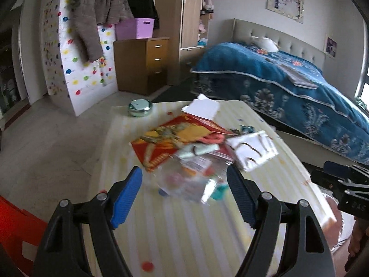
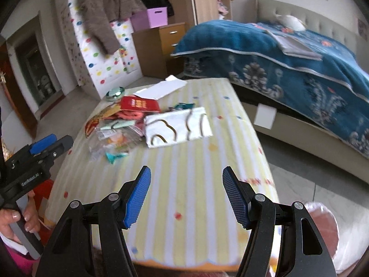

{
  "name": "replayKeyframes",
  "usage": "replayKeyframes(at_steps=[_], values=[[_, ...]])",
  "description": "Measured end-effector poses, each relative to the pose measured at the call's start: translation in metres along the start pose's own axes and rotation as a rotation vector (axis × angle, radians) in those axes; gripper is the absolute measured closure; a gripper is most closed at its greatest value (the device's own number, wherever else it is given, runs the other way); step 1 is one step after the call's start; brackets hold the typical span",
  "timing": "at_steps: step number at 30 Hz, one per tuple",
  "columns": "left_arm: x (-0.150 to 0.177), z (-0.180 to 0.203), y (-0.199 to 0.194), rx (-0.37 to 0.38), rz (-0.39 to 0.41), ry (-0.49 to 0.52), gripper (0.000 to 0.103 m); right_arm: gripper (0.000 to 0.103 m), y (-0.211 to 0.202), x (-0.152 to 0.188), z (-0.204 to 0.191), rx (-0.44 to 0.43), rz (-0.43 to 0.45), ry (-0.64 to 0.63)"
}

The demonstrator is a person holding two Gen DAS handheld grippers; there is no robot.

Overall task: Collect trash
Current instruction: 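Move both open tools back over the table, then grasp the red card with the left tool and lift it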

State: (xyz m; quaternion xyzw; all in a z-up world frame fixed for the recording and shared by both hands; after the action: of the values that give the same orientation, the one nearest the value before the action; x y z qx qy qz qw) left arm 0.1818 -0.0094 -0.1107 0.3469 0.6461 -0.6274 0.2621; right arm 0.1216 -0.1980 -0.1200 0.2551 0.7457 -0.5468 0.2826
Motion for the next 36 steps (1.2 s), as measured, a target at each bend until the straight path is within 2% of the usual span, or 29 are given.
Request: replayKeyframes(at_steps=[7, 13, 16, 23, 28, 33, 36], values=[[-0.004, -0.005, 0.054, -0.052, -0.073, 0.051, 0.029, 0.038, 0.035, -0.031, -0.005, -0.015, -0.002, -0.012], [-0.006, 0.003, 0.090, -0.064, -0.110, 0.115, 0.029, 0.038, 0.063, -0.052, 0.005, -0.026, -0.007, 0.000], [-0.010, 0.004, 0.102, -0.068, -0.124, 0.124, 0.034, 0.038, 0.073, -0.057, 0.011, -0.028, -0.010, 0.005], [-0.014, 0.001, 0.104, -0.054, -0.128, 0.106, 0.058, 0.038, 0.081, -0.051, 0.020, -0.034, -0.028, 0.020], [-0.022, -0.006, 0.083, -0.038, -0.086, 0.087, 0.076, 0.038, 0.072, -0.046, 0.020, -0.039, -0.025, 0.019], [-0.035, -0.026, 0.056, -0.042, -0.043, 0.043, 0.100, 0.038, 0.058, -0.042, 0.017, -0.043, -0.013, 0.015], [-0.045, -0.038, 0.034, -0.035, -0.006, -0.004, 0.103, 0.038, 0.053, -0.037, 0.015, -0.044, -0.012, 0.014]])
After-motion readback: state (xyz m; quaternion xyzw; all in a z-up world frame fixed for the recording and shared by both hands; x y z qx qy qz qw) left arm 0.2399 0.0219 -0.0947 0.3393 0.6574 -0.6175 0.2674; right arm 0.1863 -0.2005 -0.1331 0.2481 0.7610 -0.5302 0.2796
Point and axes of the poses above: each gripper's, at about its wrist camera, not at the fingertips, and y roughly the way its jaws point, z to its right, x to its underside, the point moved 10 cm from there along y, roughly the way its jaws point, and after that the axes turned 10 degrees about -x, right-handed, at the moved point
